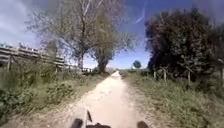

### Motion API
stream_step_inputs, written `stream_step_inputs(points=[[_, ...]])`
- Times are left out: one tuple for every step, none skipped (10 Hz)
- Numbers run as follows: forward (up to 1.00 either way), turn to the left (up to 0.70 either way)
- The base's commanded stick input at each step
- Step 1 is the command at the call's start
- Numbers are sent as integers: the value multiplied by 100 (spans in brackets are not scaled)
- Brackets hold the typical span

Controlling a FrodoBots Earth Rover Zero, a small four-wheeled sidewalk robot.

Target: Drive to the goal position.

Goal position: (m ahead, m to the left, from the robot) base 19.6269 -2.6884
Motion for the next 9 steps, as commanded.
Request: stream_step_inputs(points=[[70, 0], [70, 0], [70, 0], [70, 0], [70, 0], [70, 0], [70, 0], [70, 0], [70, 0]])
